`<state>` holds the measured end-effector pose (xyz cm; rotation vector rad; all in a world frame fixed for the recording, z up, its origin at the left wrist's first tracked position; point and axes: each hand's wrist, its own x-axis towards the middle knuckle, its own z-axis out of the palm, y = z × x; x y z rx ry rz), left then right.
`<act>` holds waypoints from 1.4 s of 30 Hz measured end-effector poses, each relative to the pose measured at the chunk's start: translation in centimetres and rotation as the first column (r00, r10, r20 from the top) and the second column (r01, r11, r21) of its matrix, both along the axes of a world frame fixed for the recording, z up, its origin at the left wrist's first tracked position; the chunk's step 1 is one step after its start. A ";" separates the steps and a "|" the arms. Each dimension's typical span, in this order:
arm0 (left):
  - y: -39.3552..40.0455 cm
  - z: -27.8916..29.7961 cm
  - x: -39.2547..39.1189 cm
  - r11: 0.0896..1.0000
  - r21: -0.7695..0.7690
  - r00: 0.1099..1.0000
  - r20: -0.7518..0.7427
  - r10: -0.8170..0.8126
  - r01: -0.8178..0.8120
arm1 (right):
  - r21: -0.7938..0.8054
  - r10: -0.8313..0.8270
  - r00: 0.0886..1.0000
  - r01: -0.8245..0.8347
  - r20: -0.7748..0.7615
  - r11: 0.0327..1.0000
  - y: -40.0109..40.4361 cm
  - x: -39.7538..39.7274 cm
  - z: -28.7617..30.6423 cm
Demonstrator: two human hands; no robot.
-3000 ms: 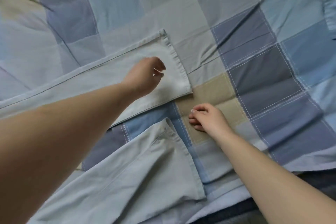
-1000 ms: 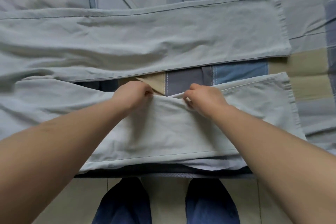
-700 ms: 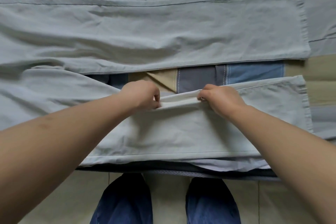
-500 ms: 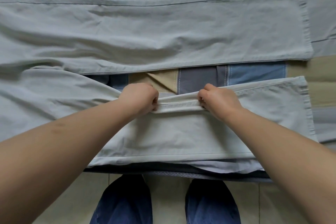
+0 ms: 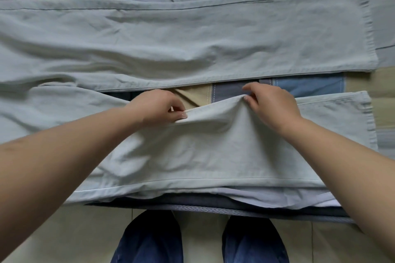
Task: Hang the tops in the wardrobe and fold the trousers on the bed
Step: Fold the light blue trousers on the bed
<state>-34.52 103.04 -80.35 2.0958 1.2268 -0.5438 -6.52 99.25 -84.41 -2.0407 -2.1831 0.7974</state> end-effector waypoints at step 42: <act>2.2 -2.0 0.1 0.929 0.333 0.971 -0.115 0.211 -0.162 | -0.136 -0.047 0.939 0.099 0.339 0.986 1.2 7.6 -1.0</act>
